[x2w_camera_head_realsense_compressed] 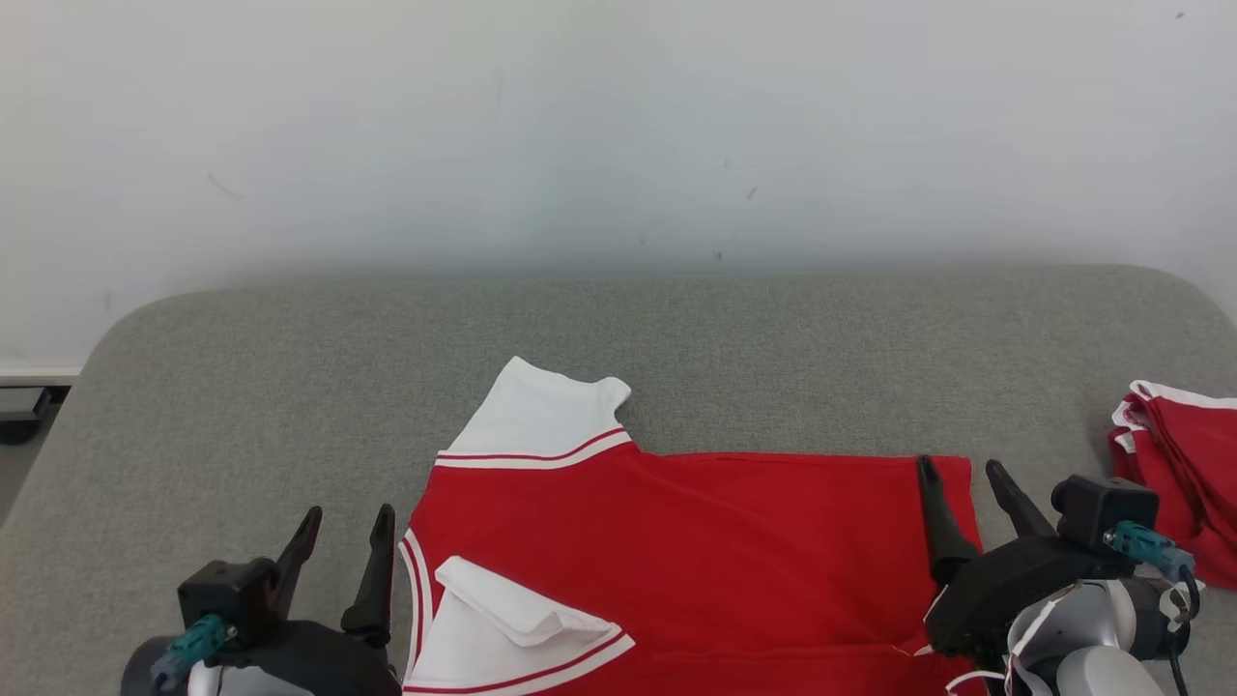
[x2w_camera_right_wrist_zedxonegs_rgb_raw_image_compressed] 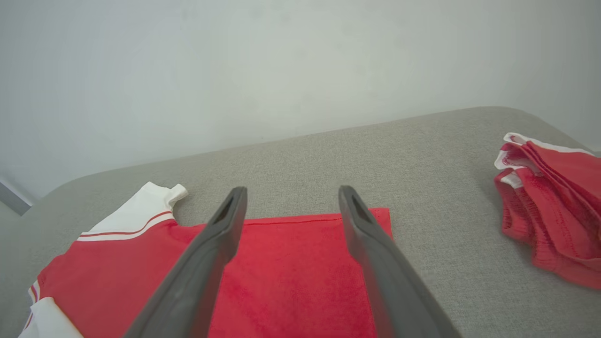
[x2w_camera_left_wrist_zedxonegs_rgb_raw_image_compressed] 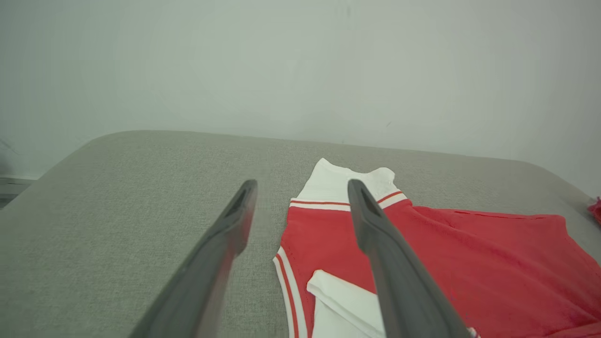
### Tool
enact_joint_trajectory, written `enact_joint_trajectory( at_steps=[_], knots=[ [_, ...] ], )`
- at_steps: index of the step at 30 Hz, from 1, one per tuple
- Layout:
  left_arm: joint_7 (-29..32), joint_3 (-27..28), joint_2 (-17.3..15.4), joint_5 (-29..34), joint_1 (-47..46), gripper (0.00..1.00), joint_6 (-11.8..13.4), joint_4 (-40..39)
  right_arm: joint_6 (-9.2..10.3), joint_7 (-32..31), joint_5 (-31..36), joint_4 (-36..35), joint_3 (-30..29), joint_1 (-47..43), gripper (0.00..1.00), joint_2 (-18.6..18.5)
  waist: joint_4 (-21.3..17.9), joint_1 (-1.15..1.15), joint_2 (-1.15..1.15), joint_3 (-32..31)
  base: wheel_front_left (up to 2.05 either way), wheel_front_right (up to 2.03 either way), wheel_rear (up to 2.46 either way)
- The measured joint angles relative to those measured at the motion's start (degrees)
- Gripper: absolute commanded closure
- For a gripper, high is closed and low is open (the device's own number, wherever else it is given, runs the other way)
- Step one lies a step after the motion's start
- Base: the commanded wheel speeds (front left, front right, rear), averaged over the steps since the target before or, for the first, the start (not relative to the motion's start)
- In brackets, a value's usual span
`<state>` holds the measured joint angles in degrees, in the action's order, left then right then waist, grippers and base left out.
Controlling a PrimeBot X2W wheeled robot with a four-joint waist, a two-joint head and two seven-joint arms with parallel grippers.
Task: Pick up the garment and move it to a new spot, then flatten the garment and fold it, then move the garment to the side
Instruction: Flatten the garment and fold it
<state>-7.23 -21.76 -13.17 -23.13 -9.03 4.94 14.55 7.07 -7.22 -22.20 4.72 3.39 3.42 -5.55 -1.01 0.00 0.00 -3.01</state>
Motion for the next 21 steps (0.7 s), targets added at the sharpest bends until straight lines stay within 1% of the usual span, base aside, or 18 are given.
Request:
enact_joint_trajectory(
  at_steps=[2,8,21],
  knots=[
    [0.24,1.02,0.51,-0.21,-0.04,0.0,0.67,2.13,0.0,1.14,0.0,2.4,-0.14,1.36,0.0,0.2,0.02,0.0,0.0,-0.14,0.0,0.0,0.0],
    [0.67,2.08,1.67,-0.59,0.08,0.0,1.09,4.27,0.0,3.32,-0.46,5.09,-1.96,1.6,0.0,0.66,0.33,0.0,0.0,-0.8,0.0,0.0,0.0],
    [0.58,2.46,1.6,-0.93,0.71,0.0,1.18,4.77,-0.03,6.51,-0.98,7.93,-2.29,1.52,0.0,0.81,0.41,0.0,0.0,-1.79,0.0,0.0,0.0]
  ],
)
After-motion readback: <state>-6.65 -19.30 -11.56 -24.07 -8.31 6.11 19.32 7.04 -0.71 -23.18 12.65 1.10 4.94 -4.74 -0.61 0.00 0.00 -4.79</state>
